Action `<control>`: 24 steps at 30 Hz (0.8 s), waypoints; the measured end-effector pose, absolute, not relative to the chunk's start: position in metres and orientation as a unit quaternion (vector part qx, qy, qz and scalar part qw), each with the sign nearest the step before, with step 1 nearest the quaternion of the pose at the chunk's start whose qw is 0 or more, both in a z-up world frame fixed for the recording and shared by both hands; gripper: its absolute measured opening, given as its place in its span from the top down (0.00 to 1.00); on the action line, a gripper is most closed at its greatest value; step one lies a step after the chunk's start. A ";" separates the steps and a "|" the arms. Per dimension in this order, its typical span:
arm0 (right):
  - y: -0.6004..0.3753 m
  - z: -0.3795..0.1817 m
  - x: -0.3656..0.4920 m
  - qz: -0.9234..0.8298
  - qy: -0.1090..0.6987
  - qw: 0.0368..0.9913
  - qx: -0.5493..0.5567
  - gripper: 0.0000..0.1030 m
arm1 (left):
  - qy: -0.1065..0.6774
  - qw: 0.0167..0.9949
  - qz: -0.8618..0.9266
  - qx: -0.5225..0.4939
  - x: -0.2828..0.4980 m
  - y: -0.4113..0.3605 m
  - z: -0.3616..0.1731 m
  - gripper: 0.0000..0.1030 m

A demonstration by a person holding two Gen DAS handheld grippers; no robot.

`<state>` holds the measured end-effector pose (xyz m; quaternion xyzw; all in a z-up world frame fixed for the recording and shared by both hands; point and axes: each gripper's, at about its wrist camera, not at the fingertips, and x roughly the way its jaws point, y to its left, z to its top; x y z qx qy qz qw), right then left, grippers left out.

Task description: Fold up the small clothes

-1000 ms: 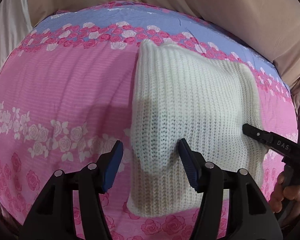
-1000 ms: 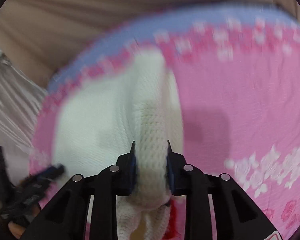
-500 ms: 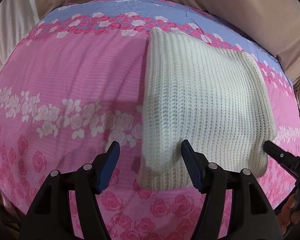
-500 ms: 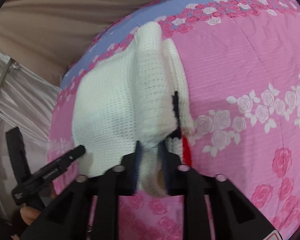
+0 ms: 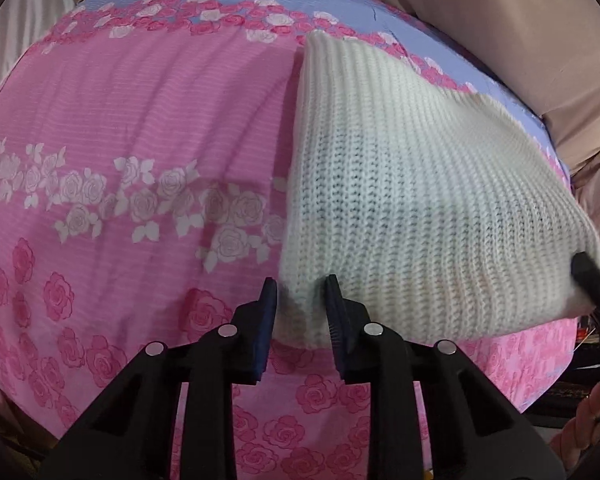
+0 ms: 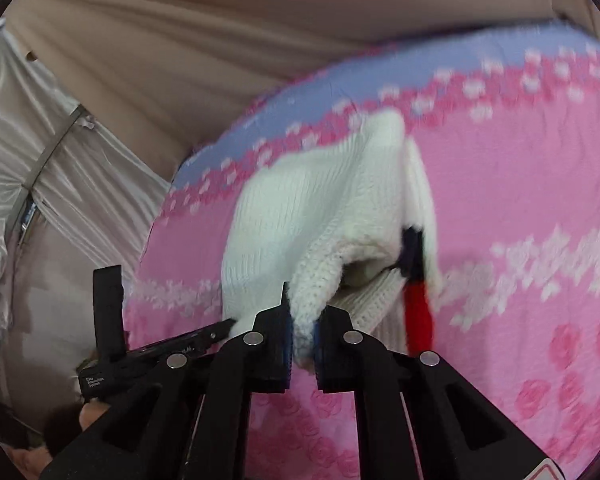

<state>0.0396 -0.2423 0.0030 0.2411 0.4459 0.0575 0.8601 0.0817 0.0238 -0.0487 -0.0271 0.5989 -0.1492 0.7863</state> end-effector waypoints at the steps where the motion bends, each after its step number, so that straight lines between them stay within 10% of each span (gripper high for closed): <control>1: -0.248 -0.016 0.043 0.041 0.471 0.849 0.235 0.92 | 0.602 0.785 -0.144 -0.021 0.082 0.022 -0.052 0.76; 4: -0.264 -0.082 0.038 0.008 0.529 0.806 0.267 0.95 | 0.607 0.783 -0.135 -0.010 0.078 0.016 -0.056 0.74; 24: -0.241 0.024 0.038 -0.018 0.447 0.879 0.163 0.77 | 0.540 0.833 -0.121 0.013 0.093 0.009 0.001 0.73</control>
